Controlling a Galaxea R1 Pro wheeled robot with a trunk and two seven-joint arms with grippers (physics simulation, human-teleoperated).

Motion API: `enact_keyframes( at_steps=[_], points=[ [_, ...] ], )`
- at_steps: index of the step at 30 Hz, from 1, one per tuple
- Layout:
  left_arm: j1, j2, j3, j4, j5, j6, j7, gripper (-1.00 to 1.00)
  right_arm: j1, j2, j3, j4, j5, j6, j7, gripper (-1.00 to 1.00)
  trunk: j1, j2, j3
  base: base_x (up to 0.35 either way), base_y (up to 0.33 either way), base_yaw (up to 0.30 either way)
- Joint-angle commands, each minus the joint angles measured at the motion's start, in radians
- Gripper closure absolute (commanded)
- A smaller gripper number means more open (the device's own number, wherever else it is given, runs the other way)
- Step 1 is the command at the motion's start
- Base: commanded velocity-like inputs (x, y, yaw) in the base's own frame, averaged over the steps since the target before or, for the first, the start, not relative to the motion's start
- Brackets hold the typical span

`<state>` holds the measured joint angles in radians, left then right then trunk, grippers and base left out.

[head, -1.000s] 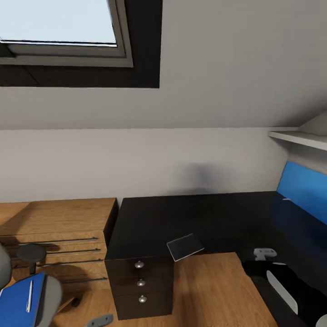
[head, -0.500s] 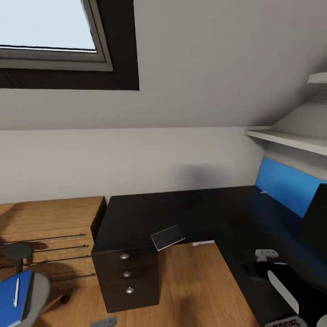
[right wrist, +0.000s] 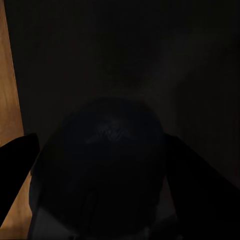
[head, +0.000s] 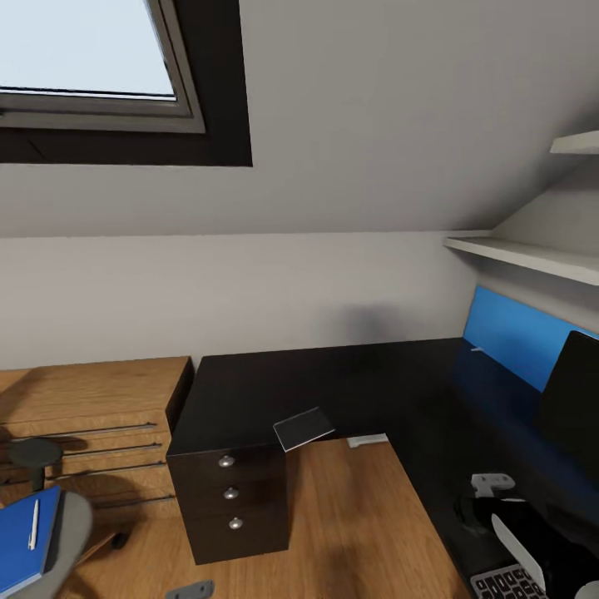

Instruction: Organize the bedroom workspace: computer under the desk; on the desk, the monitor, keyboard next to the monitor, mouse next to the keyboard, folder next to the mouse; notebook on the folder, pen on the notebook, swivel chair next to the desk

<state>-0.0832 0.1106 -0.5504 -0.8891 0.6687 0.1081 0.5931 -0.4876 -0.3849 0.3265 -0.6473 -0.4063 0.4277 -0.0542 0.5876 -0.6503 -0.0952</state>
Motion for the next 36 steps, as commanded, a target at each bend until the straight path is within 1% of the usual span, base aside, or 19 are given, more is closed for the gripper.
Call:
enact_keyframes(
  at_steps=[1,4,9,11,16,21,24,27,29,30,33,36],
  points=[
    [-0.001,0.001,-0.005,-0.002,0.003,0.004,0.008,-1.0,-0.001,-0.001,0.006,0.008,-0.007,0.002,-0.006,1.0,0.0,-0.002,-0.002,-0.001,-0.001,0.0],
    [-0.001,0.001,-0.005,-0.002,0.003,0.004,0.008,-1.0,-0.009,0.002,0.006,0.056,-0.006,-0.002,-0.006,1.0,0.0,-0.002,-0.002,0.0,0.0,0.0],
    [-0.001,0.001,-0.005,-0.002,0.003,0.004,0.008,-1.0,-0.064,0.01,0.006,0.178,0.005,-0.011,-0.007,1.0,0.0,-0.002,-0.002,0.0,0.0,0.0],
    [-0.001,0.001,-0.006,-0.002,0.003,0.0,0.008,-1.0,-0.072,0.01,0.006,0.197,0.012,-0.015,-0.007,1.0,0.0,-0.002,-0.002,0.0,0.0,0.0],
    [-0.001,0.001,-0.007,-0.003,0.005,-0.024,0.008,-1.0,-0.075,0.011,0.006,0.205,0.016,-0.02,-0.008,1.0,0.0,-0.002,-0.002,0.0,0.0,0.0],
    [-0.001,0.001,-0.016,-0.003,0.003,-0.027,0.008,-1.0,-0.077,0.012,0.006,0.216,0.023,-0.053,-0.018,1.0,0.0,-0.002,-0.002,0.0,0.0,0.0],
    [-0.001,0.001,-0.018,-0.008,0.004,-0.029,0.009,-1.0,-0.079,0.017,0.006,0.221,0.029,-0.091,-0.029,1.0,0.0,-0.002,-0.002,0.0,0.0,0.0],
    [-0.001,0.001,-0.016,-0.028,0.005,-0.035,0.01,-1.0,-0.081,0.024,0.006,0.249,0.033,-0.163,-0.047,1.0,0.0,-0.002,-0.002,0.0,0.0,0.0],
    [-0.001,0.002,-0.013,-0.042,0.005,-0.051,0.011,-1.0,-0.084,0.029,0.006,0.268,0.046,-0.21,-0.055,1.0,0.0,-0.002,-0.002,0.0,0.0,0.0],
    [-0.001,0.002,-0.011,-0.047,0.006,-0.069,0.012,-1.0,-0.086,0.03,0.006,0.276,0.061,-0.236,-0.058,1.0,0.0,-0.002,-0.002,0.0,0.0,0.0],
    [-0.001,0.003,-0.01,-0.051,0.006,-0.091,0.013,-1.0,-0.088,0.031,0.006,0.282,0.081,-0.255,-0.06,1.0,0.0,-0.002,-0.002,0.0,0.0,0.0],
    [-0.001,0.002,-0.01,-0.052,0.006,-0.1,0.014,-1.0,-0.088,0.032,0.006,0.284,0.089,-0.263,-0.061,1.0,0.0,-0.002,-0.002,0.0,0.0,0.0]
  ],
)
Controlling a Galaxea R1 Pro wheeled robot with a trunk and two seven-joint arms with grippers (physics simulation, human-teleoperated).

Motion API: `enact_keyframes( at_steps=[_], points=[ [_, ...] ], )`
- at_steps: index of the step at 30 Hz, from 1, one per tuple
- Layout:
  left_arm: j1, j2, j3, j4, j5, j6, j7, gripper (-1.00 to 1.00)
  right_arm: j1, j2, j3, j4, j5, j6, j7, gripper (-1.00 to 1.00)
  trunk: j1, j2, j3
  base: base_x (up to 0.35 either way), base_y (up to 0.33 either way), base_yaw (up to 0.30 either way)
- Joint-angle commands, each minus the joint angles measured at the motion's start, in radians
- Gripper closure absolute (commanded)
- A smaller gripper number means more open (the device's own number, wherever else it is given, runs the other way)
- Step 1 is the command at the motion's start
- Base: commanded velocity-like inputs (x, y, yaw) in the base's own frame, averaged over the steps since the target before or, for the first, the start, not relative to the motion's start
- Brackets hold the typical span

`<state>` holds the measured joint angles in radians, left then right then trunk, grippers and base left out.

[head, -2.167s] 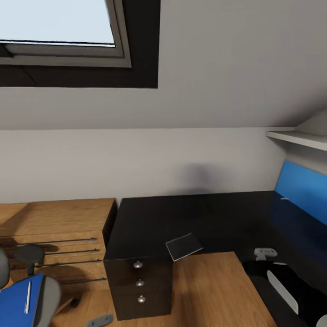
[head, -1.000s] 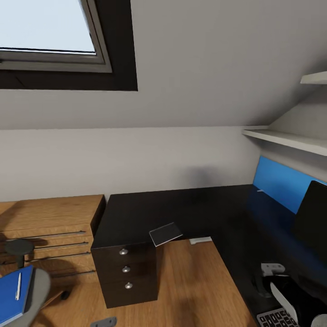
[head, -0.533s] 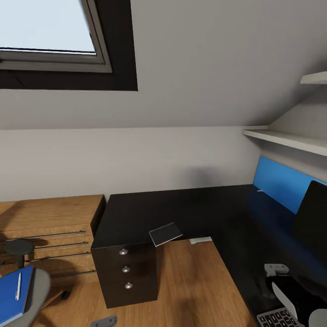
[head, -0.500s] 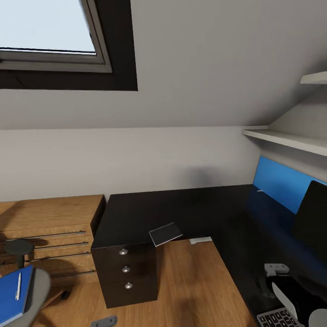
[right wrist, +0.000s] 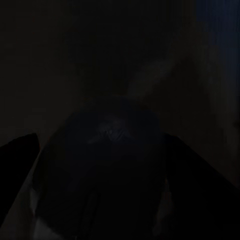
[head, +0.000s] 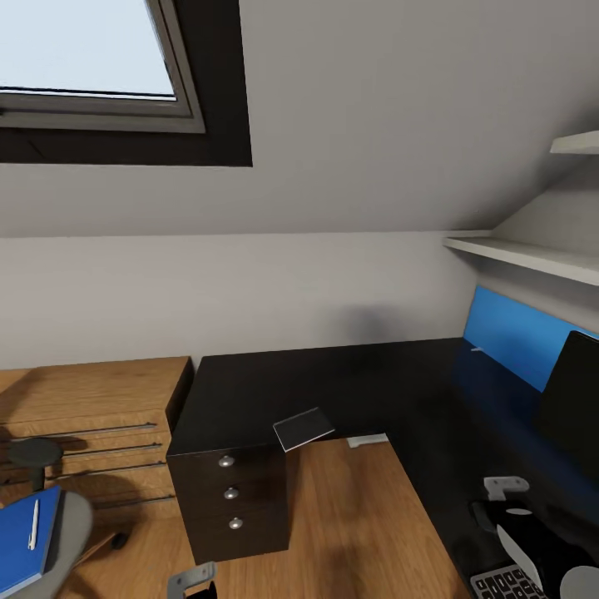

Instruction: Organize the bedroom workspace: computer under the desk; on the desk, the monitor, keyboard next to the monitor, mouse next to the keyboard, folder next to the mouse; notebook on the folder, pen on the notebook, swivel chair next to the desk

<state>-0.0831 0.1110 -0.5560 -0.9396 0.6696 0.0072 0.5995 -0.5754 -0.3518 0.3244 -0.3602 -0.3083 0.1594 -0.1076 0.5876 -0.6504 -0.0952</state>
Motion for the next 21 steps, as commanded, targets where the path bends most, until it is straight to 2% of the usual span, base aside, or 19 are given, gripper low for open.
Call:
enact_keyframes(
  at_steps=[1,16,21],
  points=[
    [-0.001,0.001,-0.005,-0.002,0.005,0.0,0.008,-1.0,-0.001,-0.001,0.008,-0.003,-0.009,0.005,-0.007,1.0,0.0,-0.002,-0.002,0.0,0.0,0.0],
    [-0.001,0.001,-0.01,-0.001,0.005,-0.003,0.009,-1.0,-0.001,0.0,0.008,-0.002,-0.005,0.004,-0.007,1.0,0.058,-0.107,-0.049,0.0,0.0,0.0],
    [-0.001,0.001,-0.01,-0.001,0.005,-0.003,0.009,-1.0,-0.001,0.001,0.008,-0.002,-0.003,0.005,-0.008,1.0,0.077,-0.142,-0.065,-0.197,0.0,0.0]
  ],
)
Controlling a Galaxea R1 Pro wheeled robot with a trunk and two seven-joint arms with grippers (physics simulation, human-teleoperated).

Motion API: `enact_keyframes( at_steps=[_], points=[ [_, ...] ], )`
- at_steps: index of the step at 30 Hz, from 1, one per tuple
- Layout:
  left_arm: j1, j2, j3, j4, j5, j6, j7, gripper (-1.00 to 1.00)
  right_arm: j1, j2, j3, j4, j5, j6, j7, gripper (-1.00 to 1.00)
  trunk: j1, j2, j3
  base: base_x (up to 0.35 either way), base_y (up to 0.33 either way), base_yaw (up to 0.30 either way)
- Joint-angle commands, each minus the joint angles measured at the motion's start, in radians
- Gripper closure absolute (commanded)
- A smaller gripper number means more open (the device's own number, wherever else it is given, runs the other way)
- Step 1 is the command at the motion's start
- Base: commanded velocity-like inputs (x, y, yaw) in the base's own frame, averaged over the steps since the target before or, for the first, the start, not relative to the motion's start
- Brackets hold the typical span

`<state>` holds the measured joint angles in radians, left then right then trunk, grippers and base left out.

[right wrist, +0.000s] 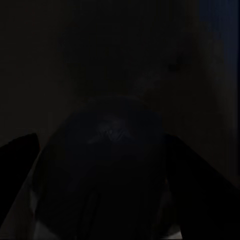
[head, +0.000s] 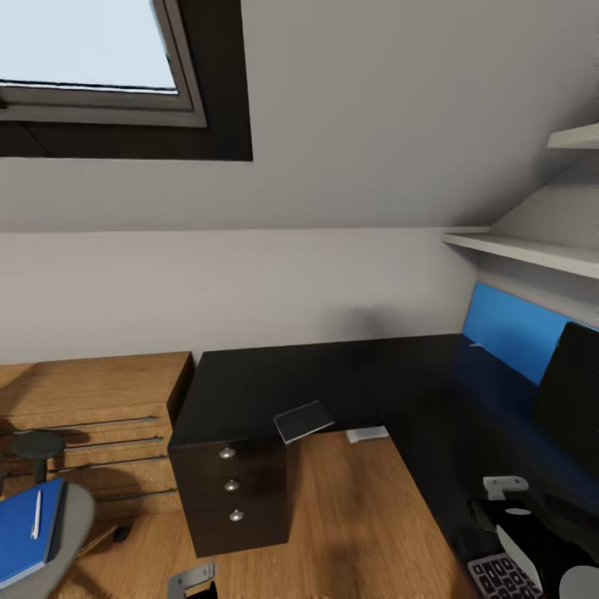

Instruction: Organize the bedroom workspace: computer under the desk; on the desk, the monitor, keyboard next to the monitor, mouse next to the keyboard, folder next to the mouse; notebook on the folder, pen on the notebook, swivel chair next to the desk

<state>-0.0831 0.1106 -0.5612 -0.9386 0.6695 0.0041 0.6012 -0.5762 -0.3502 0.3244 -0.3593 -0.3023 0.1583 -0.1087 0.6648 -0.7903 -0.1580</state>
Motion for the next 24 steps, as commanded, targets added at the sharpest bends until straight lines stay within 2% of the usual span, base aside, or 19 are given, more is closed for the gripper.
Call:
enact_keyframes(
  at_steps=[1,5,13,19,24],
  points=[
    [-0.001,0.001,-0.005,-0.002,0.005,0.0,0.008,-1.0,-0.001,-0.001,0.008,-0.003,-0.009,0.006,-0.007,1.0,0.004,-0.009,-0.005,-0.296,0.0,0.0],
    [-0.001,0.002,-0.004,-0.002,0.005,0.0,0.005,-1.0,-0.001,0.0,0.008,-0.003,-0.009,0.006,-0.007,1.0,0.019,-0.037,-0.017,-0.216,0.0,0.0],
    [-0.001,0.002,-0.003,-0.002,0.006,0.0,0.003,-1.0,-0.001,0.0,0.008,-0.003,-0.009,0.005,-0.008,1.0,0.05,-0.093,-0.042,-0.024,0.0,0.0],
    [-0.001,0.002,-0.002,0.0,0.006,-0.001,0.002,-1.0,-0.001,0.003,0.008,-0.003,-0.009,0.005,-0.008,1.0,0.05,-0.093,-0.042,0.001,0.0,0.0],
    [-0.001,0.002,-0.003,0.001,0.007,0.0,0.002,-1.0,-0.001,0.006,0.008,-0.003,-0.009,0.002,-0.008,1.0,0.05,-0.093,-0.042,0.153,0.0,0.0]
  ],
)
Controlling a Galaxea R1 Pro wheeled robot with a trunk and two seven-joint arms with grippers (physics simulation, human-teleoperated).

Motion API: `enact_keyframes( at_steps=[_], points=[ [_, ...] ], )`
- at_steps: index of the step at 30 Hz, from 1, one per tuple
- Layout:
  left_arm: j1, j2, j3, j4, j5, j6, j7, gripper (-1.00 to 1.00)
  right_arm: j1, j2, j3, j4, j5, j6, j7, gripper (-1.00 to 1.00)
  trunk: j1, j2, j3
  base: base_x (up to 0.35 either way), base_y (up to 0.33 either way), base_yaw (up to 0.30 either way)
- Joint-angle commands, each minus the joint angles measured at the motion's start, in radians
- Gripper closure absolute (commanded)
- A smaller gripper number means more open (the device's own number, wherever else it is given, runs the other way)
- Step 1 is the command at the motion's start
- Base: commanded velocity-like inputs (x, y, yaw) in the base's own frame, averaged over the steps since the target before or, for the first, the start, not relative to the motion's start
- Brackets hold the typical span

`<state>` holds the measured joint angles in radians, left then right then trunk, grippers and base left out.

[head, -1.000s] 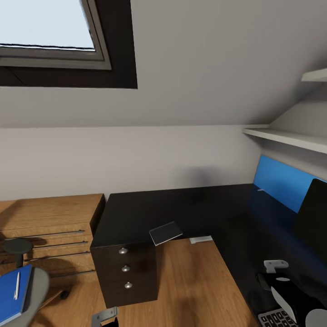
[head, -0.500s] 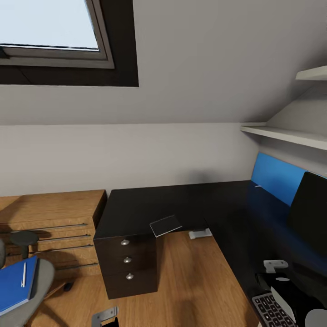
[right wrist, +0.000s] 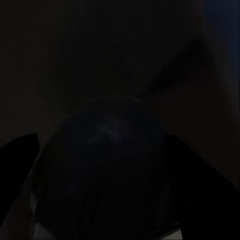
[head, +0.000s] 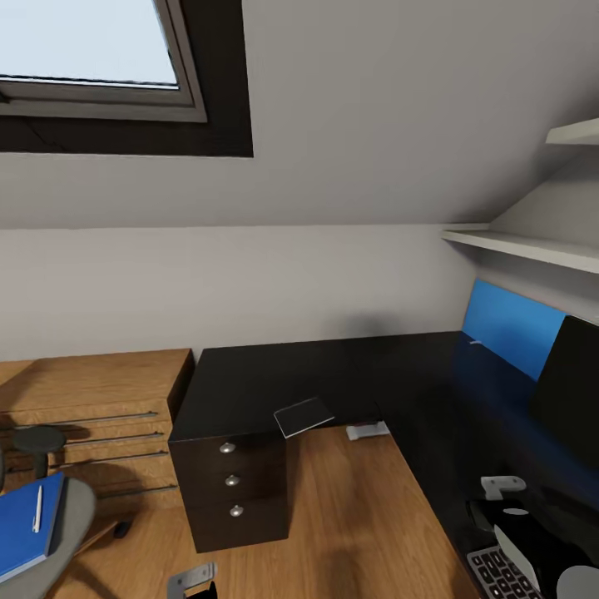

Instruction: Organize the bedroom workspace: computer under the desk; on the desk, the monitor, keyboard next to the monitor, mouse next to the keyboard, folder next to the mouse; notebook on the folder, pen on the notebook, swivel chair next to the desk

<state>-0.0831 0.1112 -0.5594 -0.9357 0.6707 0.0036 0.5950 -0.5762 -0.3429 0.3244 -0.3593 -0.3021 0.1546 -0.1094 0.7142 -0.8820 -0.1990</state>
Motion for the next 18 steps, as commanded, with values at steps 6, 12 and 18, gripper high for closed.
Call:
enact_keyframes(
  at_steps=[6,12,18],
  points=[
    [-0.001,0.001,-0.005,-0.002,0.005,0.0,0.008,-1.0,-0.001,-0.001,0.008,-0.002,-0.009,-0.025,-0.007,1.0,0.0,-0.001,-0.002,0.032,0.0,0.0],
    [-0.001,0.002,-0.005,-0.002,0.004,0.0,0.008,-1.0,-0.001,-0.001,0.008,0.019,-0.009,-0.03,-0.007,1.0,0.0,-0.001,-0.002,0.131,0.0,0.0],
    [-0.001,0.001,-0.004,-0.003,0.005,0.0,0.009,-1.0,-0.001,-0.001,0.008,0.022,-0.009,-0.03,-0.01,1.0,0.004,-0.008,-0.005,0.017,0.0,0.0]
  ],
)
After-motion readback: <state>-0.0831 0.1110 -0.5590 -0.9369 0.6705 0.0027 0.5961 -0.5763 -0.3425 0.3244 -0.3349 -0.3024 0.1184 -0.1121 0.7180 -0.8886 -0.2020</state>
